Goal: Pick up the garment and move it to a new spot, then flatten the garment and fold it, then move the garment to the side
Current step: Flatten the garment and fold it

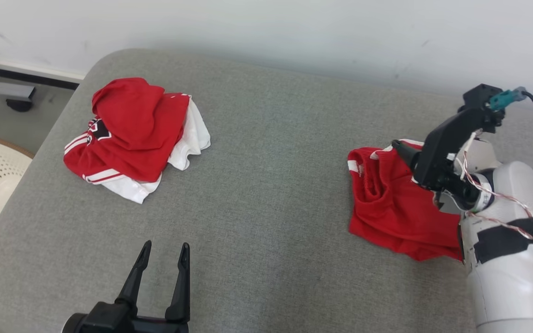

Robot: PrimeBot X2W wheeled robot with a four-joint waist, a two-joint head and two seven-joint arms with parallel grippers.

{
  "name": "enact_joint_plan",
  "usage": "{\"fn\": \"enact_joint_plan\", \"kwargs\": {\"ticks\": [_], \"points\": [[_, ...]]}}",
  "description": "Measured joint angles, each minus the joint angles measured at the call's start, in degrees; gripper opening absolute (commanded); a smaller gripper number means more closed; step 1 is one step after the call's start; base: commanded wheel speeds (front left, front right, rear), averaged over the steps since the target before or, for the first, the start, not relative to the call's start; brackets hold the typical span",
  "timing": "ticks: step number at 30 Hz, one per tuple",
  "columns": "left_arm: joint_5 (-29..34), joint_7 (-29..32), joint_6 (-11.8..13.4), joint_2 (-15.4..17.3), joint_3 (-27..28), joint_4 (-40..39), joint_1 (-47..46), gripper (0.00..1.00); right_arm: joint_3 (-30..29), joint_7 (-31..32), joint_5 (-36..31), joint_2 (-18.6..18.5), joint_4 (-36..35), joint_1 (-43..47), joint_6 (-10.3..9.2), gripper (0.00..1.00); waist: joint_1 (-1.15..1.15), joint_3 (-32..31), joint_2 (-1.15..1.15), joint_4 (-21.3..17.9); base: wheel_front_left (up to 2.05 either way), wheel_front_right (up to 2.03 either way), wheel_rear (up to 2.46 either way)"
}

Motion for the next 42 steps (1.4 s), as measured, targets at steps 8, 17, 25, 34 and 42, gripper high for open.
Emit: {"fn": "enact_joint_plan", "kwargs": {"ticks": [8,17,25,34,42], "points": [[0.32,0.0,-0.07,-0.03,-0.24,-0.02,0.66,1.0,0.05,-3.04,-5.14,-0.07,-7.25,8.94,-0.01,0.96,0.0,-0.73,0.0,-1.15,0.0,0.0,0.0],[0.18,0.0,-0.13,-0.08,-0.9,0.4,-0.19,1.0,5.75,-11.37,-6.58,-0.02,-3.27,10.66,0.0,0.0,0.0,0.3,0.0,-0.13,0.0,0.0,0.0],[-0.58,0.0,-0.19,-0.09,-1.03,0.92,-0.82,1.0,8.76,-14.62,-4.81,0.01,5.15,7.2,-0.01,0.0,0.0,1.2,0.0,2.16,0.0,0.0,0.0],[-0.88,0.0,-0.42,-0.1,-1.31,1.13,-0.86,1.0,8.01,-21.05,-3.07,0.01,15.86,1.23,0.0,0.0,0.0,2.0,0.0,4.88,0.0,0.0,0.0],[-1.2,0.0,0.0,-0.11,-1.54,1.04,-0.82,1.0,5.66,-26.25,-2.26,0.0,23.63,-4.51,0.0,0.53,0.0,1.96,0.0,4.75,0.0,0.0,0.0]]}}
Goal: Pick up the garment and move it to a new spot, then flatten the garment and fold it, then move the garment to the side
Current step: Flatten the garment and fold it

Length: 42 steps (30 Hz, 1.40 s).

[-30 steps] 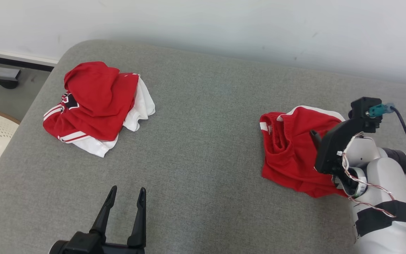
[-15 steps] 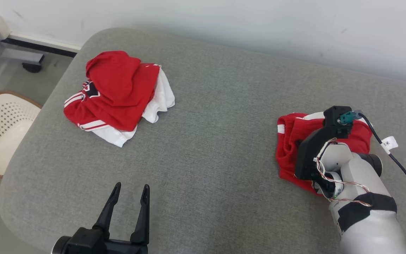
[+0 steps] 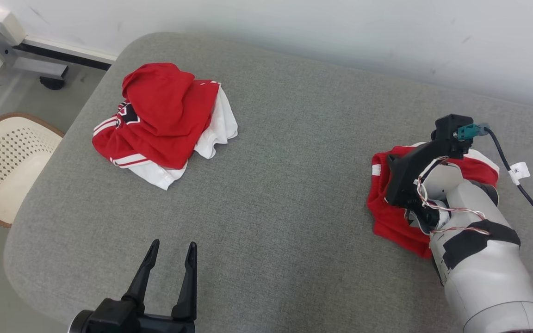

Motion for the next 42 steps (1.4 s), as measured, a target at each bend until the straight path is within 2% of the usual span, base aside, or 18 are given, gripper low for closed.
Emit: {"fn": "enact_joint_plan", "kwargs": {"ticks": [1,6,11,16,21,26,30,35,38,42], "points": [[0.01,0.0,0.01,0.0,0.09,-0.03,0.04,1.0,-0.04,-0.41,0.67,-0.01,0.67,-0.46,0.0,1.0,0.0,-0.17,0.0,-0.14,0.0,0.0,0.0],[0.57,0.01,0.42,0.02,0.92,-0.53,0.56,1.0,0.89,0.19,3.22,-0.01,2.98,-2.18,-0.01,1.0,0.0,-1.5,0.0,-1.21,0.0,0.0,0.0],[0.94,0.0,0.62,0.47,2.29,-1.02,2.05,1.0,0.14,1.71,2.57,0.0,0.81,-1.78,0.0,1.0,0.0,-3.12,0.0,-3.24,0.0,0.0,0.0],[1.21,0.0,0.92,0.74,2.66,-1.29,2.83,1.0,-3.72,1.48,0.18,-0.08,-7.69,2.9,0.0,1.0,0.0,-4.79,0.0,-5.8,0.0,0.0,0.0],[1.52,0.01,0.87,0.79,2.53,-1.26,3.85,1.0,-8.02,1.16,0.11,-0.08,-21.7,15.08,-0.01,1.0,0.0,-6.44,0.0,-8.02,0.0,0.0,0.0],[1.51,0.0,0.57,0.77,3.22,-2.18,4.33,1.0,-8.79,-3.7,4.04,-0.11,-37.26,29.11,-0.01,1.0,-0.01,-7.56,0.0,-10.33,0.0,0.0,0.0],[-0.1,0.0,0.42,0.66,4.71,-2.48,5.25,1.0,-6.22,-9.29,7.68,-0.04,-45.14,37.94,-0.01,1.0,-0.01,-8.16,0.0,-12.47,0.0,0.0,0.0],[-1.6,0.0,0.13,0.38,6.12,-2.05,5.31,1.0,-2.99,-16.6,8.86,-0.04,-48.92,44.96,-0.01,1.0,-0.01,-8.9,-0.01,-14.94,0.0,0.0,0.0],[-2.53,0.0,-0.08,0.24,7.11,-1.31,5.91,1.0,-0.75,-21.74,8.73,-0.01,-49.36,47.75,-0.01,1.0,0.0,-9.59,0.0,-16.58,0.0,0.0,0.0],[-2.53,0.0,-0.12,0.19,8.15,-0.86,6.2,1.0,1.21,-25.6,7.76,-0.03,-48.7,48.97,-0.01,1.0,-0.01,-10.34,0.0,-17.71,0.0,0.0,0.0]]}}
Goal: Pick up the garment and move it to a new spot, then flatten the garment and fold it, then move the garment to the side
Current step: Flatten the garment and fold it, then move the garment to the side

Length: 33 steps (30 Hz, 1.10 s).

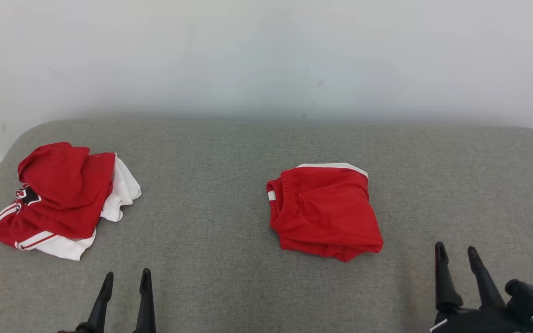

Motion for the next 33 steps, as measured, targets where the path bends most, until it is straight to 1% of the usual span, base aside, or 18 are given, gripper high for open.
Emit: {"fn": "enact_joint_plan", "kwargs": {"ticks": [4,8,13,17,26,28,30,31,33], "points": [[0.02,0.0,-0.03,-0.04,1.56,0.49,0.25,1.0,1.79,-2.12,-1.92,0.01,1.23,0.51,0.0,1.0,0.0,-0.56,0.0,-0.85,0.0,0.0,0.0],[0.59,0.0,-0.24,-0.09,2.4,1.46,1.0,1.0,3.39,-2.52,-4.34,0.03,1.9,0.55,0.0,1.0,0.0,-1.05,0.0,-1.25,0.0,0.0,0.0],[1.4,0.0,-0.45,-0.14,3.07,1.81,1.09,1.0,4.13,-2.44,-4.7,0.03,2.01,0.66,0.0,1.0,0.0,-1.39,0.0,-1.37,0.0,0.0,0.0],[3.21,0.0,-0.47,-0.2,2.49,2.21,1.09,1.0,4.31,-1.75,-4.64,0.03,1.82,0.71,0.0,1.0,0.0,-1.35,0.0,-1.3,0.0,0.0,0.0],[3.47,0.0,-0.53,-0.19,2.35,2.43,1.04,1.0,3.79,-0.8,-4.19,0.03,1.58,0.74,0.0,1.0,0.01,-0.96,0.0,-1.0,0.0,0.0,0.0],[3.47,0.0,-0.54,-0.19,2.27,2.48,1.04,1.0,2.43,1.07,-4.23,0.07,1.75,0.73,0.0,1.0,0.0,-0.92,0.0,-0.94,0.0,0.0,0.0],[3.46,0.0,-0.54,-0.19,2.26,2.56,1.04,1.0,1.14,4.79,-2.69,-0.01,1.68,0.4,0.0,1.0,0.01,-0.9,0.0,-0.95,0.0,0.0,0.0],[3.45,0.0,-0.54,-0.2,2.27,2.59,1.04,1.0,1.01,8.12,-2.0,-0.09,1.64,-0.01,0.0,1.0,0.0,-0.91,0.0,-1.0,0.0,0.0,0.0],[3.26,0.0,-0.54,-0.2,2.25,2.66,1.04,1.0,0.18,14.8,-2.81,0.18,0.85,-1.45,0.0,1.0,0.01,-0.93,0.0,-1.13,0.0,0.0,0.0]]}}
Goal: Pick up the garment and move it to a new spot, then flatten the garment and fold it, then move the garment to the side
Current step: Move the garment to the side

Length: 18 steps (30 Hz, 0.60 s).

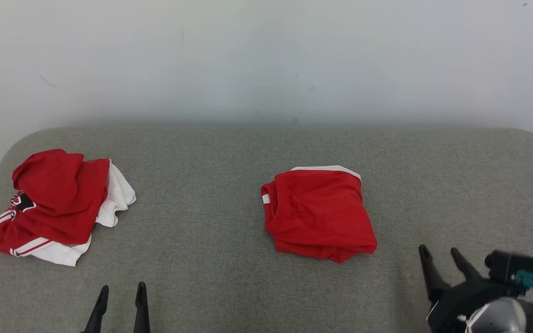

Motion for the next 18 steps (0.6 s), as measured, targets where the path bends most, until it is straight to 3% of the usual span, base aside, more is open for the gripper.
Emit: {"fn": "enact_joint_plan", "kwargs": {"ticks": [7,10,13,18], "points": [[-0.66,0.0,0.01,0.0,-0.69,0.15,-0.12,1.0,-2.03,26.5,-3.25,-0.03,-3.14,-10.1,0.0,1.0,0.0,0.06,0.0,0.32,0.0,0.0,0.0],[-0.76,0.0,0.01,-0.01,-1.55,0.22,-0.62,1.0,-2.96,36.21,-3.48,-0.13,-1.12,-15.72,0.0,1.0,0.0,0.57,0.0,0.8,0.0,0.0,0.0],[-0.83,0.0,0.01,-0.02,-2.49,0.07,-1.64,1.0,-5.79,41.22,-2.56,-0.13,3.75,-22.36,0.0,1.0,0.0,1.65,0.0,1.46,0.0,0.0,0.0],[-1.24,0.0,0.01,-0.02,-4.21,0.43,-3.37,1.0,-10.74,42.67,-5.33,-0.19,14.48,-32.03,0.0,1.0,0.0,3.71,0.01,3.57,0.0,0.0,0.0]]}}
